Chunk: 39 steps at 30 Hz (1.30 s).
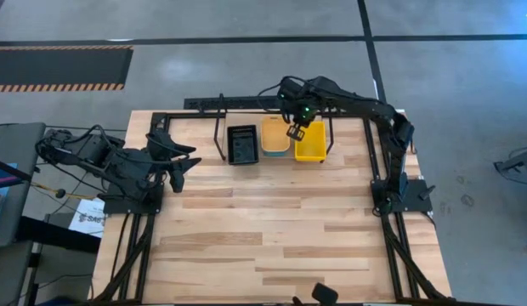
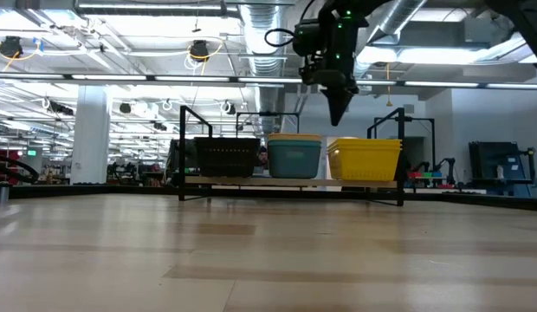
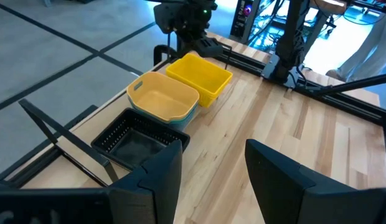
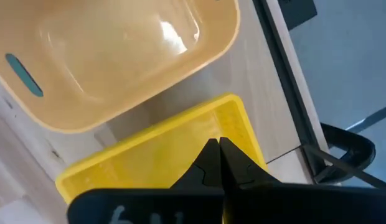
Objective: Stack baskets on shelf by color
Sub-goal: Adjust all bins on the shelf
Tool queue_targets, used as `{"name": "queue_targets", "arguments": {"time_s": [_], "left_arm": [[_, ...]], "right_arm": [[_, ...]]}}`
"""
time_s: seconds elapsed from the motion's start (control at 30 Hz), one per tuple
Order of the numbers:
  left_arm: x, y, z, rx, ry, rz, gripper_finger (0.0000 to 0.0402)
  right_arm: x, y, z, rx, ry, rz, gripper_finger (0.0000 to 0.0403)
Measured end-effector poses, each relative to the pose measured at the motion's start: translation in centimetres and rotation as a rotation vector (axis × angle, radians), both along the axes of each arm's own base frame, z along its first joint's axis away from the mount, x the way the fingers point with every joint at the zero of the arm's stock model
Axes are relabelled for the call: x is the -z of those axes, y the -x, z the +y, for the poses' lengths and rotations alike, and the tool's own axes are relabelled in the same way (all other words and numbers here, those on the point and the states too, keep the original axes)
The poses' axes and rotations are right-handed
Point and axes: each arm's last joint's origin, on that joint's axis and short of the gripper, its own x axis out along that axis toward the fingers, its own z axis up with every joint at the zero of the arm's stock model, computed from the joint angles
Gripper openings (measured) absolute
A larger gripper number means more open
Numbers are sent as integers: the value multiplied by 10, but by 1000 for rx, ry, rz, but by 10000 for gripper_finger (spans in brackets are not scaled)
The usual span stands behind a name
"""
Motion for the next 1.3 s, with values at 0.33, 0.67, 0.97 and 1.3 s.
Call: {"name": "queue_targets", "arguments": {"time_s": [0.33, 0.67, 0.97, 1.3], "left_arm": [[0, 0, 0, 6, -4, 4, 164], [0, 0, 0, 6, -5, 5, 164], [0, 0, 0, 6, -5, 4, 164], [0, 0, 0, 5, -4, 4, 164]], "right_arm": [[19, 9, -3, 32, -134, 20, 0], [49, 6, -8, 25, -121, -6, 0], [47, -3, -18, 5, -69, -144, 0], [47, 6, -32, 12, -50, -134, 0]]}}
